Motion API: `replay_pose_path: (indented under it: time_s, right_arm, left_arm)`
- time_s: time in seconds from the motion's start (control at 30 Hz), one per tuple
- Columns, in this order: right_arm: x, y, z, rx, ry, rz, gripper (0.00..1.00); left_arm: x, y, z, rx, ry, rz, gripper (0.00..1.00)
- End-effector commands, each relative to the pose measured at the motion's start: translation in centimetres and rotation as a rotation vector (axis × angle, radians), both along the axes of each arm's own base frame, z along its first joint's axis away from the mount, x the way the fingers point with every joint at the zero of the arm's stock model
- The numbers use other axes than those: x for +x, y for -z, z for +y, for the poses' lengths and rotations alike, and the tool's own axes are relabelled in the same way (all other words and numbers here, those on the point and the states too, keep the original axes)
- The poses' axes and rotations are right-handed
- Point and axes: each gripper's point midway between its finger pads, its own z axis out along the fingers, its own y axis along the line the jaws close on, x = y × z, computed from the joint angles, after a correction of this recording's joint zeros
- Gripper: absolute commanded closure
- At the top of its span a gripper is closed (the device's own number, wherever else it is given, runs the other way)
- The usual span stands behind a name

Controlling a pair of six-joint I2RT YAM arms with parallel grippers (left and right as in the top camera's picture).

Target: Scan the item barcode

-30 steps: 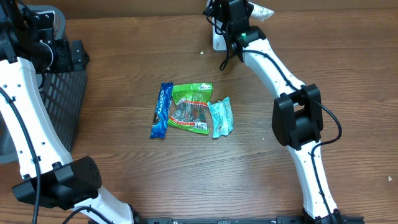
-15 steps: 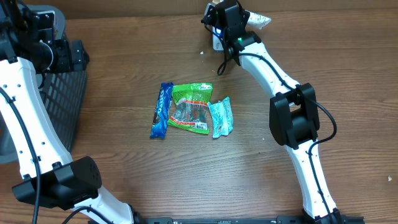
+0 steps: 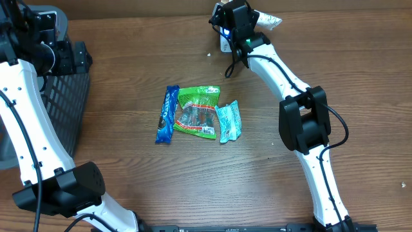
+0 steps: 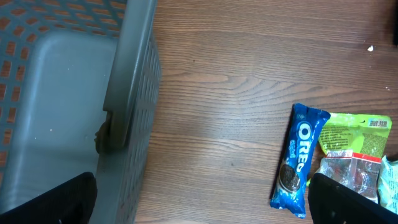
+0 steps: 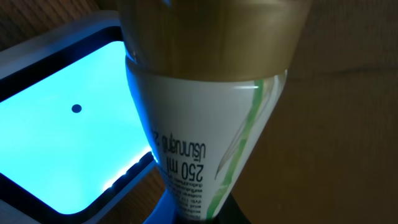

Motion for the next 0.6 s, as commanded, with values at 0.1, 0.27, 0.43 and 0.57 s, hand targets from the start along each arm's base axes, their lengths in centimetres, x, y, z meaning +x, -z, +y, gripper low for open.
replay_pose_path:
  time_s: [0.1, 0.27, 0.43, 0.57]
  right_arm:
    - [0.0, -2.1, 0.0, -0.006, 0.026, -0.048, 0.96]
    - [-1.0, -5.5, 0.2, 0.092, 0.059, -0.075, 0.96]
    - [-4.6, -12.6, -0.2, 0.239, 0.060, -0.056, 0.96]
    - [-10.2, -18.0, -0.7, 0.554, 0.106, 0.042, 0.96]
  left_arm:
    - [-0.2, -0.8, -0.6, 0.009, 0.032, -0.022, 0.00]
    - [-0.2, -0.8, -0.6, 0.009, 0.032, -0.022, 0.01]
    - [-0.2, -0.8, -0.6, 0.009, 0.032, -0.022, 0.00]
    - [-0.2, -0.8, -0.6, 0.009, 0.032, -0.022, 0.00]
